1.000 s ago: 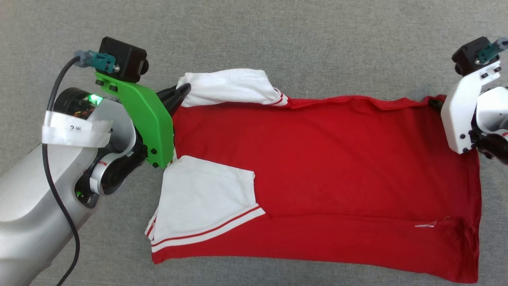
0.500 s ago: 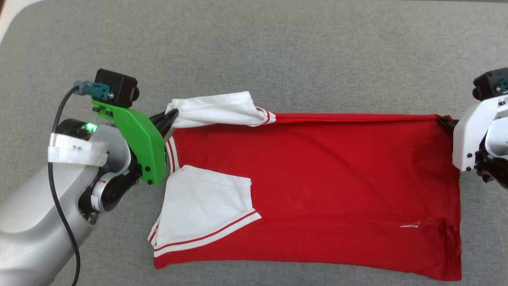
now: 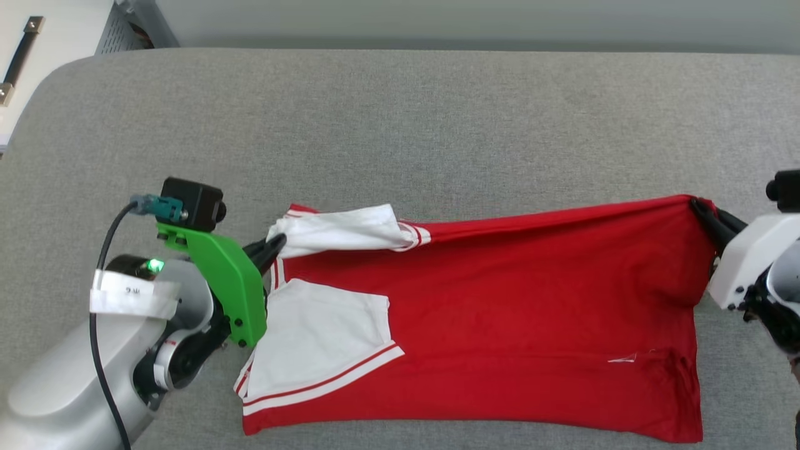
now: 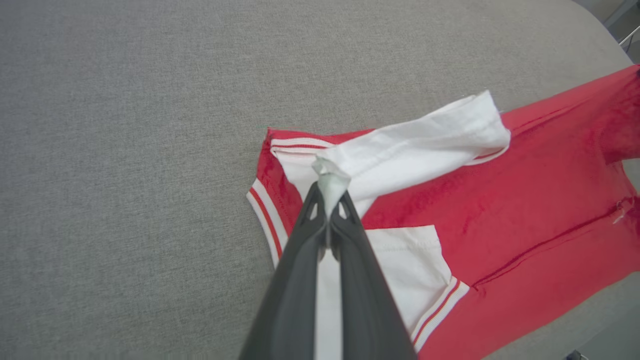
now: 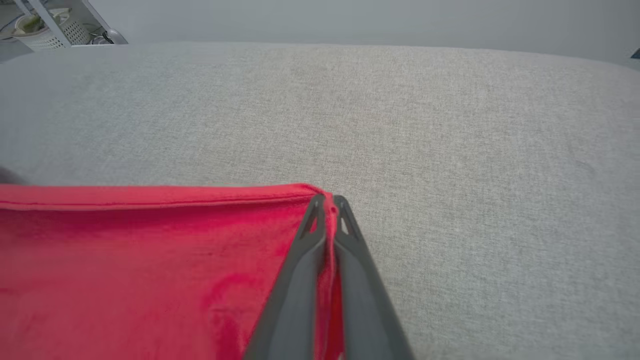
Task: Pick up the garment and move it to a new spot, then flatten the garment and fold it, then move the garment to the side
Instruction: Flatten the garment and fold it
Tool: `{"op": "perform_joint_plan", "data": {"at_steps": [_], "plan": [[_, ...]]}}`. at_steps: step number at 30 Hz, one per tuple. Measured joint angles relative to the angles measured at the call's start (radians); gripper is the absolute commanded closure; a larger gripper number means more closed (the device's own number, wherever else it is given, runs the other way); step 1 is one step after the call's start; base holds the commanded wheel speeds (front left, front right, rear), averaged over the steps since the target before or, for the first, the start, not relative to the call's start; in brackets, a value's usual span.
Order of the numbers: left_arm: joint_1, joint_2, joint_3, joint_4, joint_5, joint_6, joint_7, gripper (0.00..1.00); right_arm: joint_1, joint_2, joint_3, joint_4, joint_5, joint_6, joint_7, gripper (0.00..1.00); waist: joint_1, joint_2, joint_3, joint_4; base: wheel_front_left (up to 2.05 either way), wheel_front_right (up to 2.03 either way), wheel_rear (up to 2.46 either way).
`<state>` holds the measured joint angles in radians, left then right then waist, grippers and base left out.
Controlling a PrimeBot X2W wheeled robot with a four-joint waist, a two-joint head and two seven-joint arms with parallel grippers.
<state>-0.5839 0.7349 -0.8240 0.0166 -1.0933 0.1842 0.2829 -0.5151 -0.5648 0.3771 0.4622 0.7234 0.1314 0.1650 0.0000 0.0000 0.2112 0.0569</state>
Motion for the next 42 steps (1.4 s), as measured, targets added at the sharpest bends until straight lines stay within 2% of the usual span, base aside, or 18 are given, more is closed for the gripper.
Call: {"op": "perform_joint_plan", "data": {"at_steps": [5, 15, 25, 32, 39, 40, 41, 42], "plan": [[0.065, 0.009, -0.007, -0.022, -0.011, 0.016, -0.018, 1.00, 0.089, 0.002, -0.016, -0.038, -0.006, 0.000, -0.080, 1.00, 0.0000, 0.0000, -0.023, 0.003, 0.00, 0.00, 0.00], [0.186, 0.026, -0.020, -0.033, -0.040, 0.049, -0.045, 1.00, 0.253, -0.006, -0.031, -0.159, -0.016, 0.000, -0.153, 1.00, 0.0000, 0.0000, -0.061, 0.012, 0.00, 0.00, 0.00], [0.234, 0.032, -0.068, 0.005, -0.050, 0.043, -0.043, 1.00, 0.390, -0.071, 0.024, -0.264, -0.024, 0.000, -0.093, 1.00, 0.0000, 0.0000, -0.069, 0.013, 0.00, 0.00, 0.00], [0.234, 0.019, -0.086, 0.064, -0.027, 0.026, -0.045, 1.00, 0.414, -0.143, 0.087, -0.317, -0.016, 0.000, -0.028, 1.00, 0.0000, 0.0000, -0.063, 0.009, 0.00, 0.00, 0.00], [0.234, -0.010, -0.113, 0.109, -0.006, 0.003, -0.044, 1.00, 0.411, -0.163, 0.114, -0.319, -0.016, 0.000, -0.007, 1.00, 0.0000, 0.0000, -0.049, 0.009, 0.00, 0.00, 0.00], [0.233, -0.014, -0.114, 0.115, -0.006, 0.000, -0.044, 0.93, 0.411, -0.163, 0.120, -0.317, -0.016, 0.000, 0.000, 1.00, 0.0000, 0.0000, -0.047, 0.009, 0.00, 0.00, 0.00], [0.233, -0.017, -0.117, 0.122, -0.004, 0.000, -0.044, 0.52, 0.411, -0.164, 0.125, -0.317, -0.015, 0.000, 0.004, 0.81, 0.0000, 0.0000, -0.045, 0.010, 0.00, 0.00, 0.00], [0.232, -0.019, -0.121, 0.130, 0.002, 0.000, -0.044, 0.00, 0.411, -0.164, 0.129, -0.317, -0.014, 0.000, 0.004, 0.29, 0.0000, 0.0000, -0.044, 0.011, 0.00, 0.00, 0.00]]}}
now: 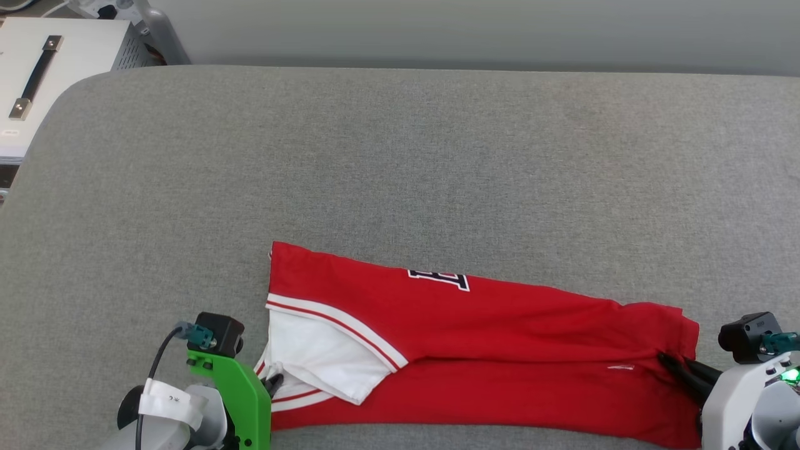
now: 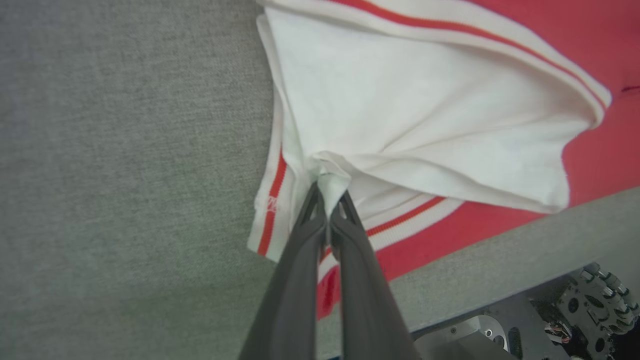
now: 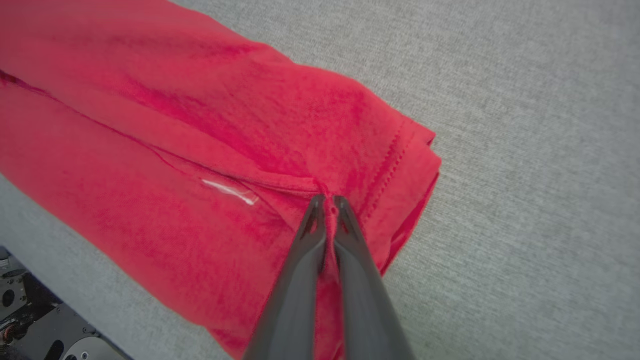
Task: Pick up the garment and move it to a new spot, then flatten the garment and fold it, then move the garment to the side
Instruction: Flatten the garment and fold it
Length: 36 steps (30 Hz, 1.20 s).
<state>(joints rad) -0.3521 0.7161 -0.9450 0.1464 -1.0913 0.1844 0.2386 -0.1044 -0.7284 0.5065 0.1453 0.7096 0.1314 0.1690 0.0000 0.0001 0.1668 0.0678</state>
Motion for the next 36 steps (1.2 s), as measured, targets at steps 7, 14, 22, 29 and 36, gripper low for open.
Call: {"op": "perform_joint_plan", "data": {"at_steps": [7, 14, 22, 29, 36], "plan": [[0.000, -0.014, -0.007, 0.036, 0.003, -0.004, -0.015, 0.00, -0.001, -0.002, 0.013, 0.006, 0.050, 0.000, 0.032, 0.00, 0.0000, 0.0000, -0.027, 0.001, 0.00, 0.00, 0.00], [0.004, -0.016, 0.014, 0.035, 0.003, 0.007, -0.077, 0.00, 0.021, -0.006, -0.014, -0.047, 0.141, 0.000, 0.086, 0.00, 0.0000, 0.0000, -0.083, -0.003, 0.00, 0.00, 0.00], [0.014, -0.016, 0.090, -0.026, 0.048, 0.030, -0.282, 0.00, 0.082, 0.018, -0.160, -0.105, 0.212, 0.000, 0.213, 0.00, 0.0000, 0.0000, -0.126, -0.007, 0.00, 0.00, 0.00], [0.019, -0.038, 0.128, -0.026, 0.140, 0.037, -0.465, 0.00, 0.125, 0.137, -0.326, -0.076, 0.176, 0.000, 0.330, 0.00, 0.0000, 0.0000, -0.128, -0.002, 0.00, 0.00, 0.00], [0.050, -0.106, 0.304, -0.061, 0.344, 0.048, -0.495, 0.00, 0.140, 0.305, -0.507, -0.034, 0.115, 0.000, 0.435, 0.00, 0.0000, 0.0000, -0.106, 0.011, 0.00, 0.00, 0.00]]}}
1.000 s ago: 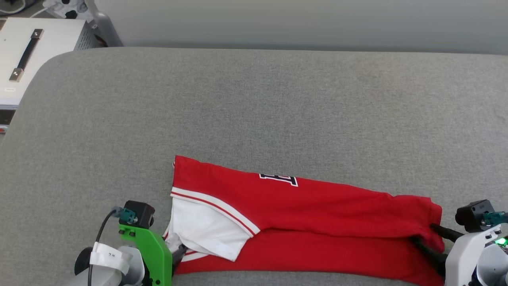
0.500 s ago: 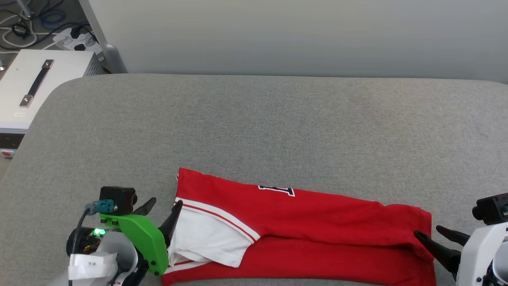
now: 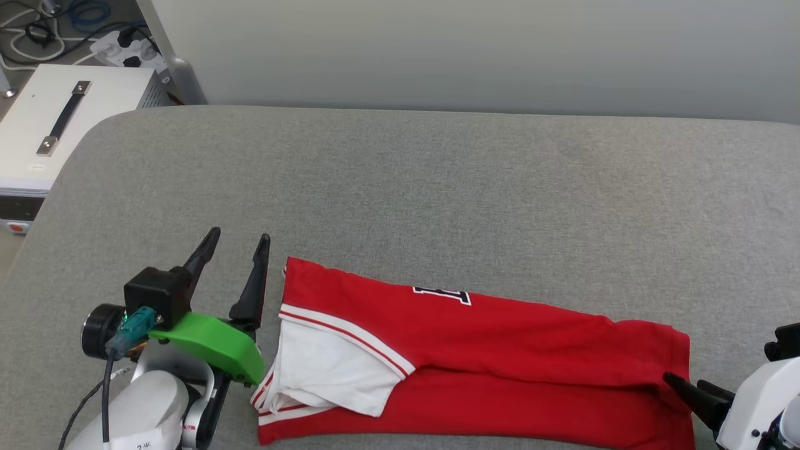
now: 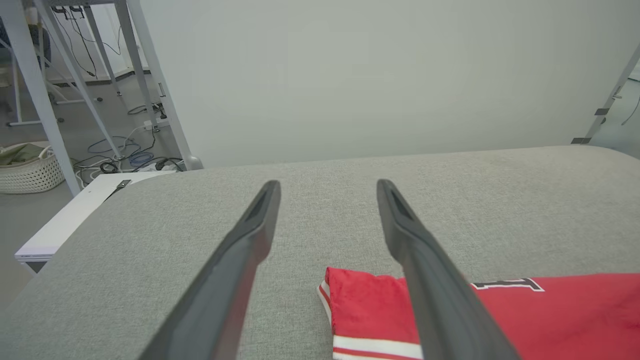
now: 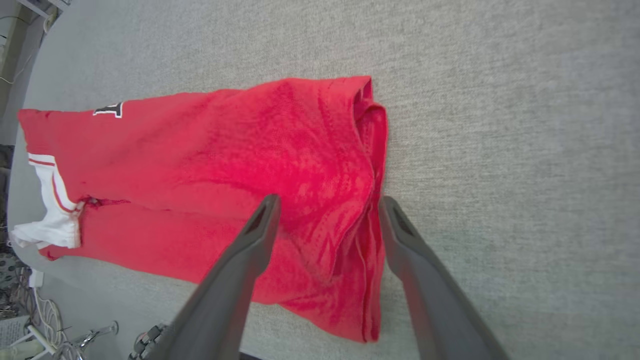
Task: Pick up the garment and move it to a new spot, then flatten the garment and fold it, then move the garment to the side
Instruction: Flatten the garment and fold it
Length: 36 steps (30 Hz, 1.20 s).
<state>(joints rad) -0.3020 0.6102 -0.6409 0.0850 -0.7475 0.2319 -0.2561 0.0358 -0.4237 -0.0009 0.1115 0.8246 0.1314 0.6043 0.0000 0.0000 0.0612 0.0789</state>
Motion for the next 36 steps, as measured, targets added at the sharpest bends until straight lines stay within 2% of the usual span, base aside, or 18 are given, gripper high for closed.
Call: {"op": "perform_joint_plan", "data": {"at_steps": [5, 12, 19, 26, 28, 29, 30, 36], "plan": [[0.091, -0.083, 0.150, -0.025, 0.150, -0.049, 0.000, 0.00, -0.003, 0.093, -0.108, 0.025, -0.062, 0.000, 0.072, 0.00, 0.0000, 0.0000, 0.028, 0.011, 0.00, 0.00, 0.00], [0.141, -0.165, 0.270, 0.019, 0.243, -0.150, 0.000, 0.00, -0.020, 0.151, -0.164, 0.033, -0.123, 0.000, 0.148, 0.00, 0.0000, 0.0000, 0.069, 0.028, 0.00, 0.00, 0.00], [0.147, -0.230, 0.352, 0.059, 0.306, -0.224, 0.000, 0.00, -0.043, 0.187, -0.158, 0.033, -0.134, 0.000, 0.163, 0.00, 0.0000, 0.0000, 0.098, 0.044, 0.00, 0.00, 0.00], [0.147, -0.280, 0.399, 0.097, 0.355, -0.276, 0.000, 0.00, -0.059, 0.198, -0.122, 0.048, -0.134, 0.000, 0.153, 0.00, 0.0000, 0.0000, 0.111, 0.050, 0.00, 0.00, 0.00], [0.147, -0.291, 0.412, 0.102, 0.364, -0.286, 0.000, 0.00, -0.060, 0.197, -0.116, 0.052, -0.133, 0.000, 0.149, 0.60, 0.0000, 0.0000, 0.111, 0.050, 0.00, 0.00, 0.00], [0.147, -0.297, 0.418, 0.105, 0.369, -0.292, 0.000, 0.00, -0.060, 0.197, -0.114, 0.055, -0.132, 0.000, 0.146, 0.86, 0.0000, 0.0000, 0.111, 0.049, 0.00, 0.00, 0.00], [0.147, -0.301, 0.424, 0.108, 0.375, -0.297, 0.000, 0.00, -0.061, 0.196, -0.111, 0.058, -0.133, 0.000, 0.140, 1.00, 0.0000, 0.0000, 0.111, 0.049, 0.00, 0.00, 0.00], [0.147, -0.323, 0.454, 0.125, 0.401, -0.318, 0.000, 0.00, -0.061, 0.192, -0.098, 0.073, -0.129, 0.000, 0.094, 1.00, 0.0000, 0.0000, 0.102, 0.043, 0.00, 0.00, 0.00]]}}
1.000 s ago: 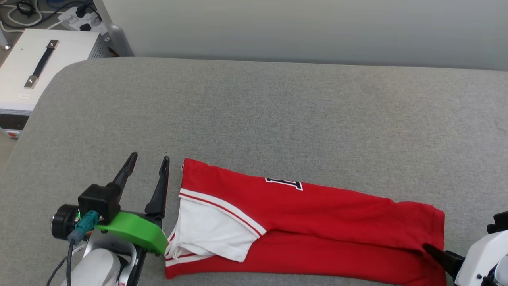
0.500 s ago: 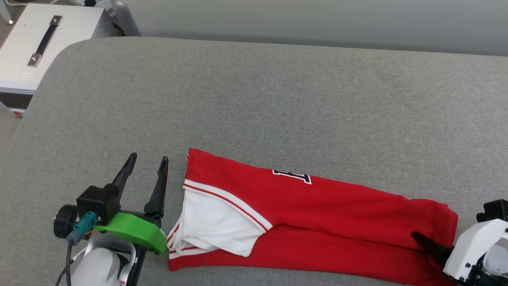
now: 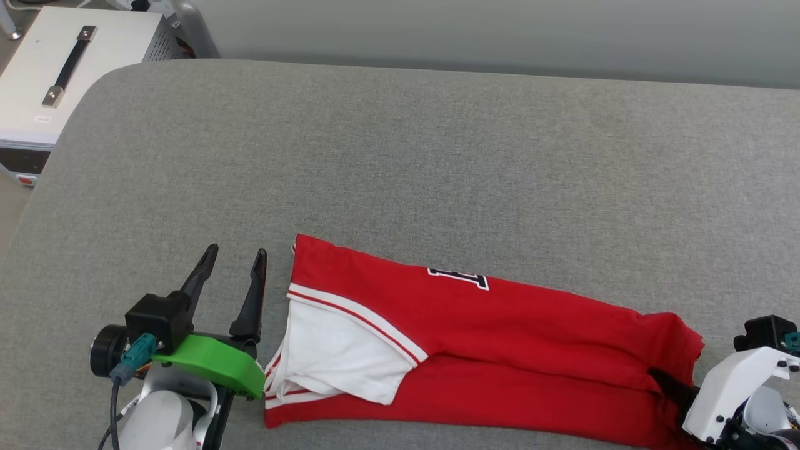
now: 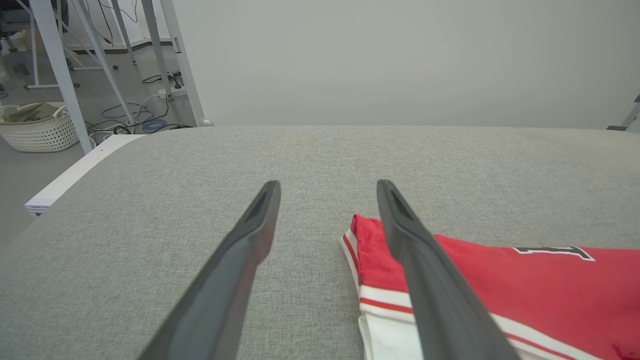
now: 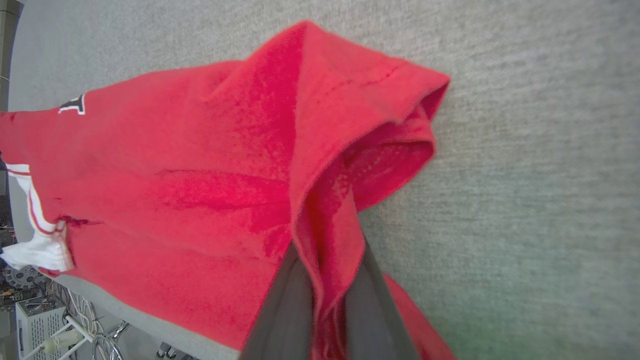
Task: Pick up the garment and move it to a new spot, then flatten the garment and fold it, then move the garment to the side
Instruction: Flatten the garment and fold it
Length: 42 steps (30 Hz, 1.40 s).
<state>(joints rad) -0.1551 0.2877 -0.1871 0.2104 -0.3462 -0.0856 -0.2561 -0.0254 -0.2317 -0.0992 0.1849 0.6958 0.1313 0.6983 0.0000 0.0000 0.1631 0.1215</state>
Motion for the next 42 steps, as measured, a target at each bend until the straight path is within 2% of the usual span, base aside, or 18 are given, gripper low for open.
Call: {"op": "perform_joint_plan", "data": {"at_steps": [6, 16, 22, 32, 42], "plan": [[0.001, -0.013, 0.018, 0.009, 0.014, -0.017, 0.000, 0.00, 0.001, -0.021, 0.001, 0.006, 0.012, 0.001, -0.045, 1.00, 0.0000, 0.0001, -0.016, -0.007, 0.00, 0.00, 0.00], [0.012, -0.031, 0.031, 0.020, 0.023, -0.032, 0.000, 0.00, 0.003, -0.117, -0.061, 0.035, 0.010, 0.001, -0.111, 1.00, 0.0000, 0.0000, -0.043, -0.014, 0.00, 0.00, 0.00], [0.018, -0.039, 0.033, 0.030, 0.030, -0.034, 0.000, 0.00, 0.021, -0.119, -0.048, 0.001, 0.023, 0.000, -0.122, 1.00, 0.0000, 0.0000, -0.060, -0.013, 0.00, 0.00, 0.00], [0.053, -0.050, 0.030, 0.042, 0.030, -0.041, 0.000, 0.00, 0.097, -0.060, 0.005, -0.170, 0.050, 0.000, -0.097, 1.00, 0.0000, 0.0000, -0.120, -0.001, 0.00, 0.00, 0.00], [0.066, -0.058, 0.032, 0.047, 0.028, -0.042, 0.000, 0.00, 0.110, 0.088, 0.095, -0.291, 0.068, 0.000, 0.012, 1.00, 0.0000, 0.0000, -0.152, 0.041, 0.00, 0.00, 0.00]]}}
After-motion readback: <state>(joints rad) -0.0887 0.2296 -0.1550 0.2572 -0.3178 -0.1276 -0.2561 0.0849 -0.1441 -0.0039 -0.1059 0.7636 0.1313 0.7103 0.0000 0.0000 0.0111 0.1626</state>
